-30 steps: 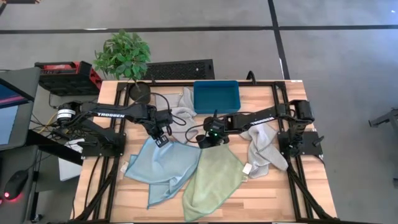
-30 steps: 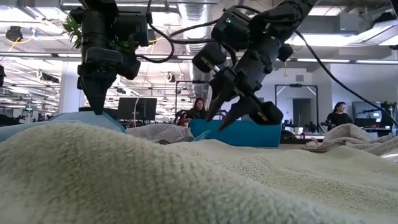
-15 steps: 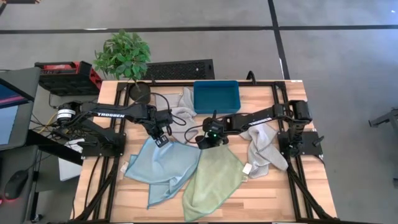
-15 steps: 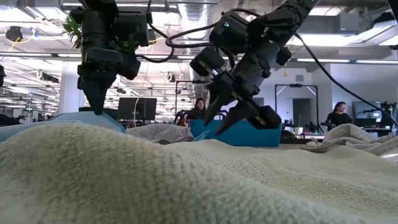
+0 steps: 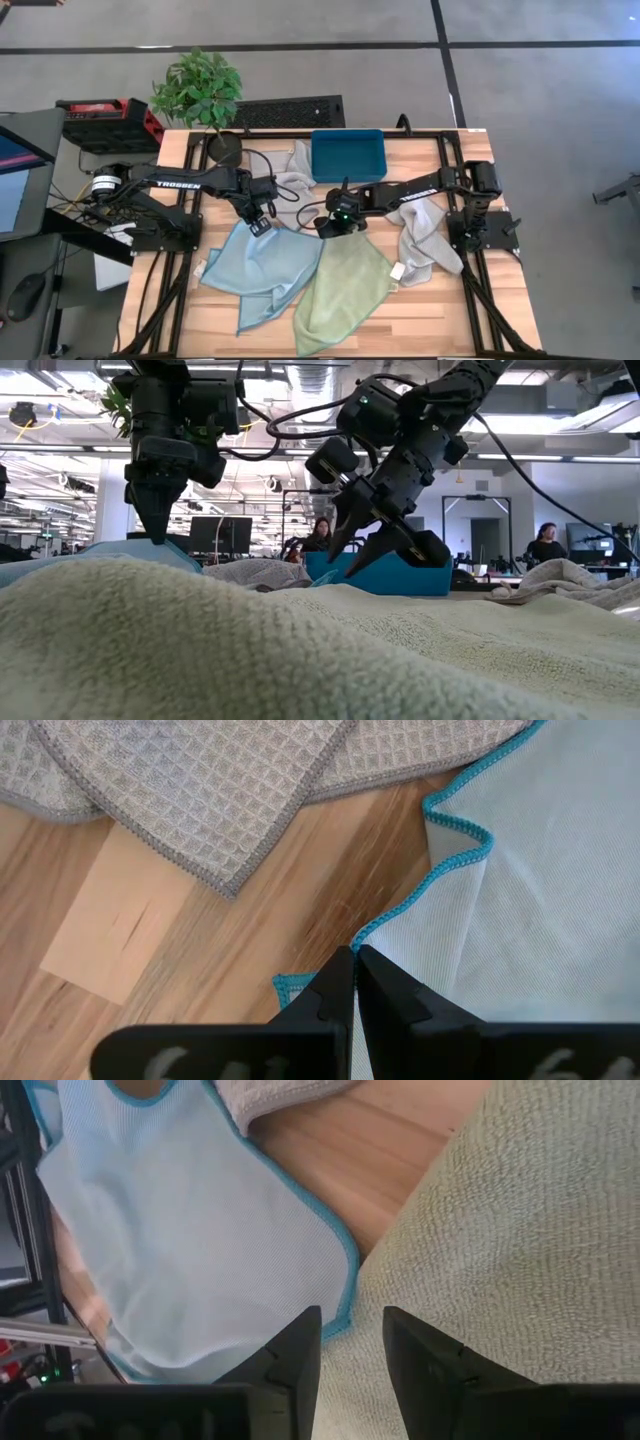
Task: Fold microfiber towels
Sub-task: Fold the blue towel
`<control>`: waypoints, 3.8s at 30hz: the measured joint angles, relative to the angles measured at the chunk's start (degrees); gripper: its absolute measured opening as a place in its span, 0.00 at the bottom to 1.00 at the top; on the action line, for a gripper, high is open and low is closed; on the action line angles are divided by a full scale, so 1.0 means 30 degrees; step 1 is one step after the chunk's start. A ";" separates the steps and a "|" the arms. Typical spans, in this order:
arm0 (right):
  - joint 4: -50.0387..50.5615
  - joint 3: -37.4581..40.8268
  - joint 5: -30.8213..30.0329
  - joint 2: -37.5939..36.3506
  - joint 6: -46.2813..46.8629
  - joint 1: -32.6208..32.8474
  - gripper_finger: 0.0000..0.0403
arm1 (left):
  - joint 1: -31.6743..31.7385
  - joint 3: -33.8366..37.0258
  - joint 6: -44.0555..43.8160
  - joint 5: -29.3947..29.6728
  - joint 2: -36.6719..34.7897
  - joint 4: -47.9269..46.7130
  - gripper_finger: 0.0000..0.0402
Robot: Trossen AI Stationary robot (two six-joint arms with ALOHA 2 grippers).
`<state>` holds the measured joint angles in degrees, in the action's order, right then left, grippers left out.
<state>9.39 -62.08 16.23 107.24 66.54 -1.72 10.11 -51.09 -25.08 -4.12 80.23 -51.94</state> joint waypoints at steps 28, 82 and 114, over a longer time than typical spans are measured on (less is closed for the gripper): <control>-0.2956 -0.0044 0.0492 0.1515 0.0808 0.0446 0.17 | -0.0004 0.0015 0.0004 0.0012 0.0007 0.0000 0.00; 0.8277 -0.8013 -1.1753 -0.9777 -1.2856 -0.3055 0.01 | -0.0022 -1.6375 0.4970 1.4074 -0.3198 -0.9262 0.00; 1.7312 -1.0299 -1.1855 -0.9355 -0.9732 0.1886 0.01 | -0.5173 -1.6239 0.0549 1.0280 -0.2608 -1.1341 0.00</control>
<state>61.32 -92.98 -19.34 79.18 37.35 3.94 -5.41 -99.81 -23.43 26.72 72.40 -85.97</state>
